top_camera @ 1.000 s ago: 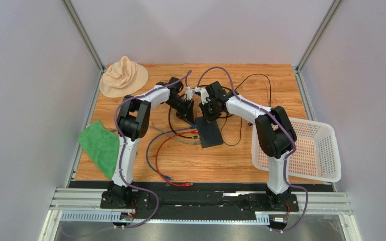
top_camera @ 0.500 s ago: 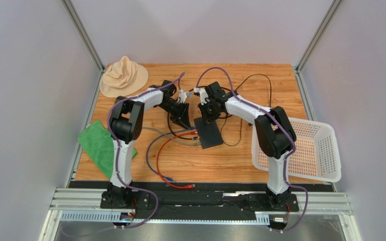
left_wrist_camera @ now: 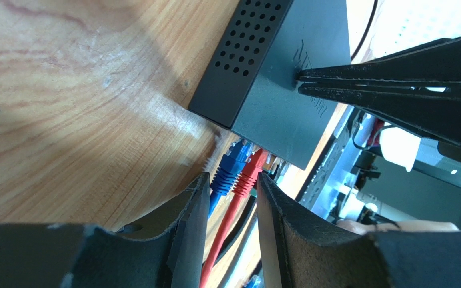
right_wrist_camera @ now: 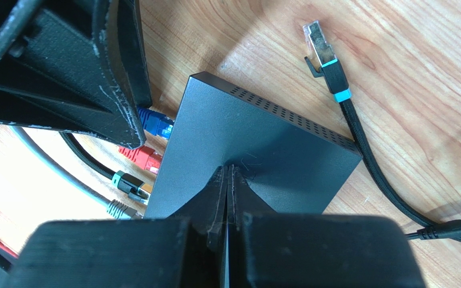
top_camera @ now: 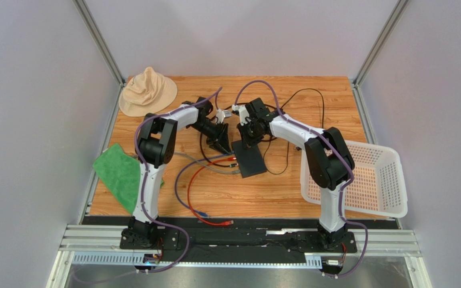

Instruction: Pull the plug from the switch port

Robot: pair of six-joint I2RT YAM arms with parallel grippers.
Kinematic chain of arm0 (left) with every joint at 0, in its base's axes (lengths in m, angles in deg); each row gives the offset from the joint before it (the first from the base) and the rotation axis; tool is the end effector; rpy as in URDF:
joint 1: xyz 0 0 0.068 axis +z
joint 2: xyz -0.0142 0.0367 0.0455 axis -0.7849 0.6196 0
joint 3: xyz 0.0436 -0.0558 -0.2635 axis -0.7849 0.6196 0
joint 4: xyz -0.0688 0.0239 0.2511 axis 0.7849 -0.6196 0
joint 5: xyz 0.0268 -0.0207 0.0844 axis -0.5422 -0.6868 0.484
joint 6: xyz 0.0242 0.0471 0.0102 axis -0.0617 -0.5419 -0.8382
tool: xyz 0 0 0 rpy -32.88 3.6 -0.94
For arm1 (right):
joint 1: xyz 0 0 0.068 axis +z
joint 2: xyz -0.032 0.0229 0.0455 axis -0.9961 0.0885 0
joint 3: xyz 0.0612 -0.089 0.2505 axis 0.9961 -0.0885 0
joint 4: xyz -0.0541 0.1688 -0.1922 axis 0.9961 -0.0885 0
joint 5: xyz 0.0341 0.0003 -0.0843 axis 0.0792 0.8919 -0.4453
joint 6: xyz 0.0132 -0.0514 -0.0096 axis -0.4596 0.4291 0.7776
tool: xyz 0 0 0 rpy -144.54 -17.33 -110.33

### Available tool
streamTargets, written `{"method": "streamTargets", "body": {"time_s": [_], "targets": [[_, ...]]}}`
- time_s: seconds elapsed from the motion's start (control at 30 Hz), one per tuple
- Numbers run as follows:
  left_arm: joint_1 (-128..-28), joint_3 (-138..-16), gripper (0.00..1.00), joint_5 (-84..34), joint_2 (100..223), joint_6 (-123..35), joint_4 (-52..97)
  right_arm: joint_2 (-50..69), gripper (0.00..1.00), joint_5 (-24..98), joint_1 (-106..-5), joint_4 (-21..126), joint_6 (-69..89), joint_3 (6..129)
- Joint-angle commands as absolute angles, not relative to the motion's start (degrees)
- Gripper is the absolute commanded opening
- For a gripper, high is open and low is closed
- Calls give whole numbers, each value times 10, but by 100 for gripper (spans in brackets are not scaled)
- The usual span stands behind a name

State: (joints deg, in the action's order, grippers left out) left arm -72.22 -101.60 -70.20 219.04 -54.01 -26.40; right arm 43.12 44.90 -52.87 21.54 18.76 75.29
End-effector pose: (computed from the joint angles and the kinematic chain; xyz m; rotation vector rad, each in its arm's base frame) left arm 0.4066 -0.1826 0.1187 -0.5290 -2.6938 1.3902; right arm 0.3517 0.2311 0.1812 -0.8742 2.5602 0.5181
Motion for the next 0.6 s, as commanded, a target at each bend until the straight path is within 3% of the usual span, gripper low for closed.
{"method": "streamTargets", "body": {"time_s": [0.0,0.27,0.43,0.57], "targets": [[-739,-1041,43,-725,2222,-540,-276,460,0,452,-525,199,187,728],[-754,-1077,41,-750,2247,-528,-288,456,0,460,-524,200,188,728],[-762,-1095,29,-748,2257,-533,-297,461,0,454,-522,198,201,744],[-779,-1120,28,-729,2262,-544,-315,473,0,449,-520,194,206,759]]}}
